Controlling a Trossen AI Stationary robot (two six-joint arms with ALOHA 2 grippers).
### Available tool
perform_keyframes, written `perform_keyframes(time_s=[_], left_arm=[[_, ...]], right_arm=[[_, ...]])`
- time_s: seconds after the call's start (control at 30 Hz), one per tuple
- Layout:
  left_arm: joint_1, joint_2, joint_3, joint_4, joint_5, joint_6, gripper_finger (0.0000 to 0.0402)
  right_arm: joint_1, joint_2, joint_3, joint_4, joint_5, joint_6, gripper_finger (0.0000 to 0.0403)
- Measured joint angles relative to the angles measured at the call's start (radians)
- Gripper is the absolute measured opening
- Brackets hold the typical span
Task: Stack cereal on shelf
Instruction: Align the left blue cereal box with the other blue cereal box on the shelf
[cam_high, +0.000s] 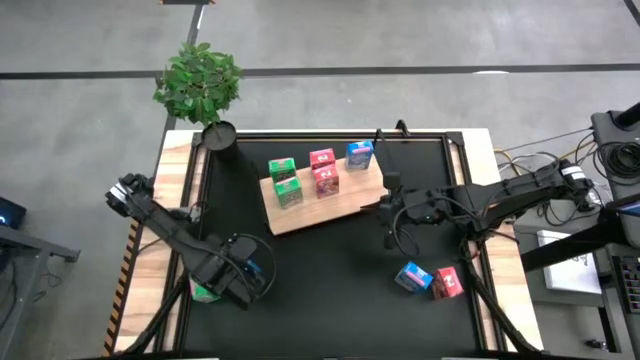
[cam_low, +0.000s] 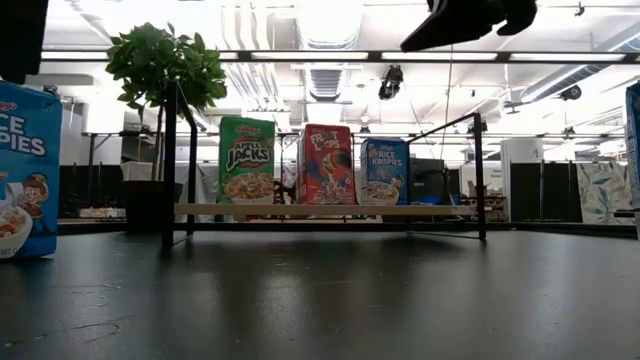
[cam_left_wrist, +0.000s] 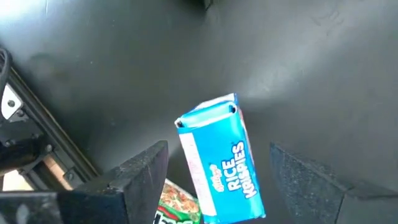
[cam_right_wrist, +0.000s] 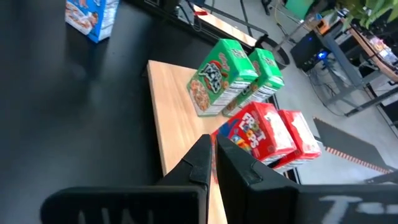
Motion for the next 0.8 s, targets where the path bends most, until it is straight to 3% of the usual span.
perform_keyframes(time_s=[0.33, 0.8], left_arm=[[-0.025, 0.000, -0.109, 0.099, -0.025, -0.028, 0.0258], [-0.024, 0.000, -0.108, 0.118, -0.009, -0.035, 0.0181]], right_arm=[[0.057, 0.000, 0.000, 0.000, 0.001, 0.000, 0.0012], [0.056, -0.002, 0.000, -0.017, 0.001, 0.000, 0.0012]])
